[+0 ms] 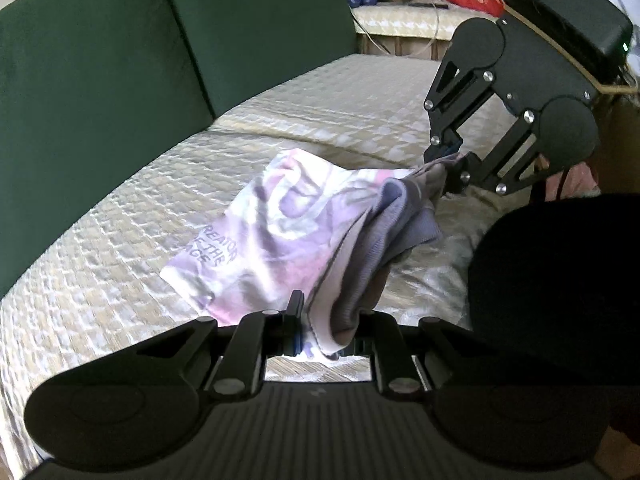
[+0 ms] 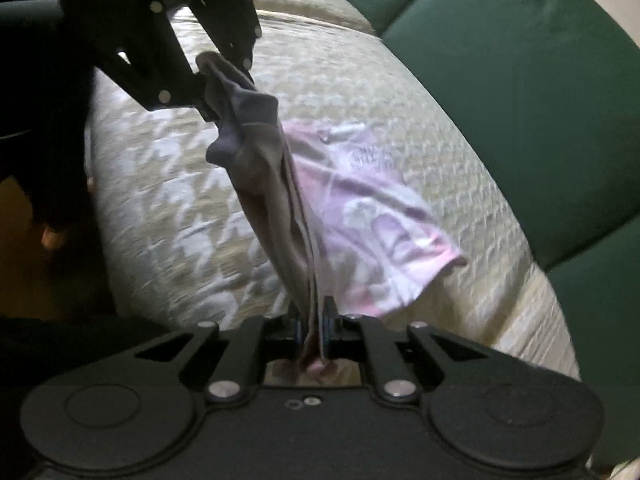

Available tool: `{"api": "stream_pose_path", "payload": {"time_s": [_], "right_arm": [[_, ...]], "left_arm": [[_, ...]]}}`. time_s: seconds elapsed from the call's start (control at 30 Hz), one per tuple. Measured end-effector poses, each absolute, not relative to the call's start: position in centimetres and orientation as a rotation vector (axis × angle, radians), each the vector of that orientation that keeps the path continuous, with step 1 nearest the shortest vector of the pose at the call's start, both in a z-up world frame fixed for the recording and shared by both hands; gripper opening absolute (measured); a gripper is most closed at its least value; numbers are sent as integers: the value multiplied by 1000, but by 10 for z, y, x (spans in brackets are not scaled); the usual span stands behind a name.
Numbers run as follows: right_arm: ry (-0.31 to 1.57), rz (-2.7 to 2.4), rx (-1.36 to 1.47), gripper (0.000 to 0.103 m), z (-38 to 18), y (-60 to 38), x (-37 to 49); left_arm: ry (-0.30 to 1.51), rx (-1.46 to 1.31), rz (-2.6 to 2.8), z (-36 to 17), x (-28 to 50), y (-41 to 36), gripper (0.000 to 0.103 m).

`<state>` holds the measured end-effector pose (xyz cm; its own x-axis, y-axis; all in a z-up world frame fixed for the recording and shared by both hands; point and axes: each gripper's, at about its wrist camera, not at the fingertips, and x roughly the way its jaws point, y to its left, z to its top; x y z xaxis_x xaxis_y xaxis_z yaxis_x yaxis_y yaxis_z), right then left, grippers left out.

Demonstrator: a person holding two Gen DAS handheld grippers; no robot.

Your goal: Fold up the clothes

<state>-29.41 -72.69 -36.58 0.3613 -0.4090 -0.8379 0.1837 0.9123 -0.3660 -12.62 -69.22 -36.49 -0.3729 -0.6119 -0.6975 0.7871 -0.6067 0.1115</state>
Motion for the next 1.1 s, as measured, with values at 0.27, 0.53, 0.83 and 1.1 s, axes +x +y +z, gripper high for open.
{"api": "stream_pose_path", "payload": {"time_s": [0.27,0.53,0.83,1.1], "right_arm": [[1134,-375,-63,103,-352,-812,-267],[1108,-476,145,103,-381,-892,-245],[996,-526,339,103,-387,-921,-279],[861,-674,383,103,-330,-912,-345]], "left_arm": [[461,908,-1929,-376,-113,-770,13],[624,950,-1824,-404,-107,-847,13],[742,917,-1793,-398,-94,-859,30],[704,732,-1699,-351,-61,-844,39]]}}
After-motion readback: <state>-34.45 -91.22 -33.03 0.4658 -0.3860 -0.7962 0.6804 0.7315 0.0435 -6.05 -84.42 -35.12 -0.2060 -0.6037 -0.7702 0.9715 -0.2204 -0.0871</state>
